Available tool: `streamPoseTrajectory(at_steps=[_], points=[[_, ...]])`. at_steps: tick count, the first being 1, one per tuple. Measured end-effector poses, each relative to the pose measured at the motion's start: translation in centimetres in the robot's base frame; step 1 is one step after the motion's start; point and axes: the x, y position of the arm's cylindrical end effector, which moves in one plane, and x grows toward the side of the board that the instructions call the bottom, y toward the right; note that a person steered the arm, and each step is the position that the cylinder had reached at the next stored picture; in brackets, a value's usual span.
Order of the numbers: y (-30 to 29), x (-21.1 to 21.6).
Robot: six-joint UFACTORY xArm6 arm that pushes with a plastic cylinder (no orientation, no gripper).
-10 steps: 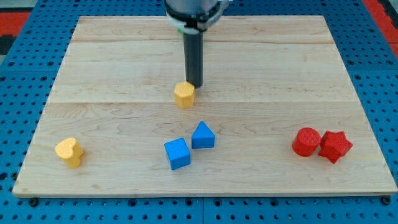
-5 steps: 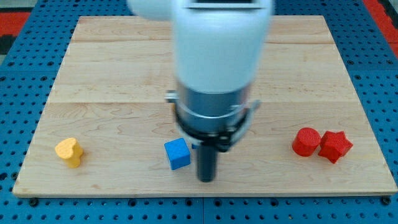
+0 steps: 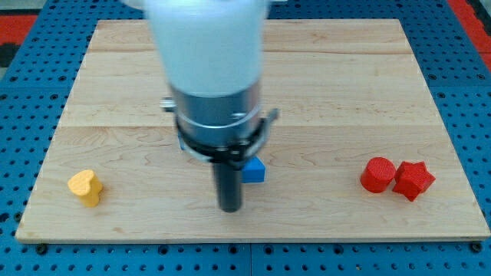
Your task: Move the blue blocks near to the hexagon
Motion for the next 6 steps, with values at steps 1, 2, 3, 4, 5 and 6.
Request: streamPoseTrajectory(at_steps=[1, 2, 3, 4, 5, 6], points=[[-1.1, -5.4], [-2.8, -4.2], [-3.2, 4.3], [-10.9, 4.3], [-22.1, 4.2], [-27.9, 2.3]])
